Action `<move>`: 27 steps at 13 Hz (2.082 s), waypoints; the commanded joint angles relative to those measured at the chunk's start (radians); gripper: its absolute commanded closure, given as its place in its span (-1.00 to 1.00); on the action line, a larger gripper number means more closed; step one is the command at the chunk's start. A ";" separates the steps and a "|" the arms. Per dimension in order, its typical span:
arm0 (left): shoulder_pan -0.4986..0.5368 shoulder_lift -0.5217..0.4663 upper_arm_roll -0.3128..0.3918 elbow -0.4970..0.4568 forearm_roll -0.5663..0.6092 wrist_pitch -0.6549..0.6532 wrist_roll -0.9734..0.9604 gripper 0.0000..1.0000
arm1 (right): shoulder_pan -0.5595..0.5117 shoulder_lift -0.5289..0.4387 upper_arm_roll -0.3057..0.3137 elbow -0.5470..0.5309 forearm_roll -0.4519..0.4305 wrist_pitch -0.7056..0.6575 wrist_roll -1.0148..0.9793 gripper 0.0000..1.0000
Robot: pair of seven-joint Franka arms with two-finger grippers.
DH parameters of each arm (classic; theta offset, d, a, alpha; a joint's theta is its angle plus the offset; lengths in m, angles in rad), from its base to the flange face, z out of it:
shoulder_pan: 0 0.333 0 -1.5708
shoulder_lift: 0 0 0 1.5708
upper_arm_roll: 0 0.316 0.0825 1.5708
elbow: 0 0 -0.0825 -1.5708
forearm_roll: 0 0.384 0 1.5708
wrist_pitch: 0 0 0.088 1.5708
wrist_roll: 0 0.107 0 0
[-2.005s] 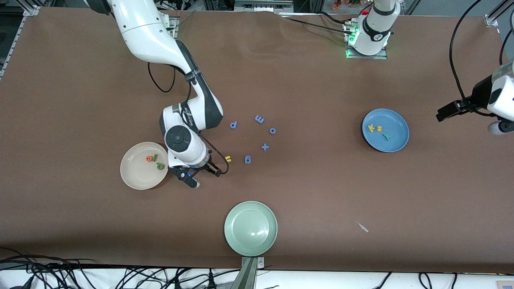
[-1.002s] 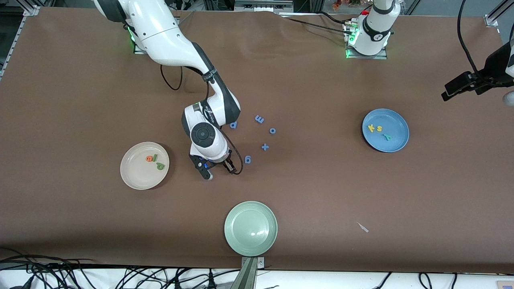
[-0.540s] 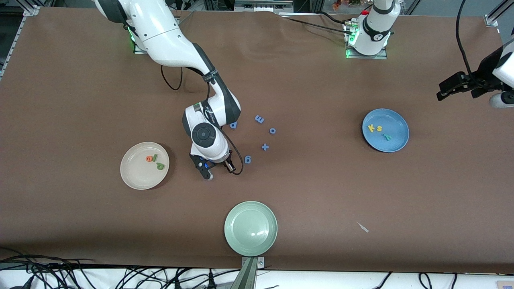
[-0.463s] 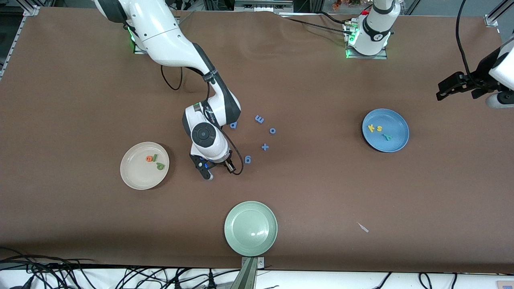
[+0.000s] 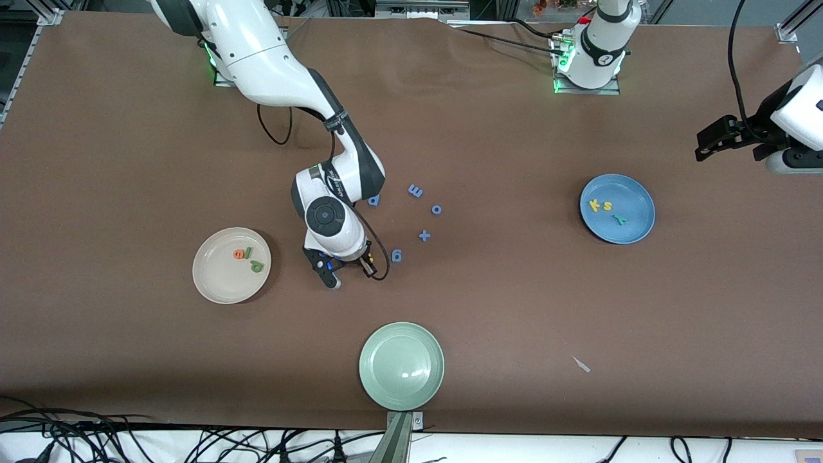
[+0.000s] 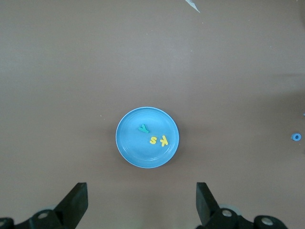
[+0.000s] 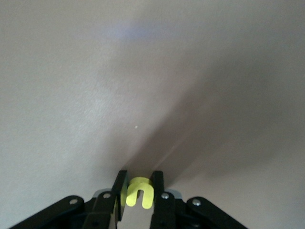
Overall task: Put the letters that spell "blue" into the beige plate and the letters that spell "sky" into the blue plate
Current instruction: 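Place the yellow u in the beige plate with the right gripper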
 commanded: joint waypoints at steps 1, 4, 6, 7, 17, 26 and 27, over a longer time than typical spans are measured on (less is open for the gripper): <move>-0.002 0.015 -0.003 0.030 0.017 -0.018 0.021 -1.00 | -0.067 -0.062 -0.003 0.010 0.008 -0.145 -0.164 0.95; -0.002 0.020 -0.003 0.030 0.023 -0.017 0.020 -1.00 | -0.153 -0.128 -0.032 0.010 0.004 -0.293 -0.405 0.95; -0.002 0.020 -0.003 0.030 0.023 -0.017 0.020 -1.00 | -0.159 -0.145 -0.130 0.008 0.004 -0.374 -0.619 0.94; -0.003 0.021 -0.003 0.030 0.026 -0.017 0.020 -1.00 | -0.159 -0.146 -0.181 0.007 0.006 -0.420 -0.722 0.94; -0.003 0.021 -0.005 0.030 0.026 -0.015 0.020 -1.00 | -0.168 -0.192 -0.299 -0.109 0.037 -0.355 -1.104 -0.98; -0.005 0.023 -0.008 0.030 0.031 -0.015 0.020 -1.00 | -0.155 -0.286 -0.333 0.040 -0.006 -0.517 -1.088 -0.99; -0.005 0.023 -0.008 0.030 0.031 -0.015 0.020 -1.00 | -0.155 -0.341 -0.329 0.040 -0.026 -0.546 -1.088 -0.99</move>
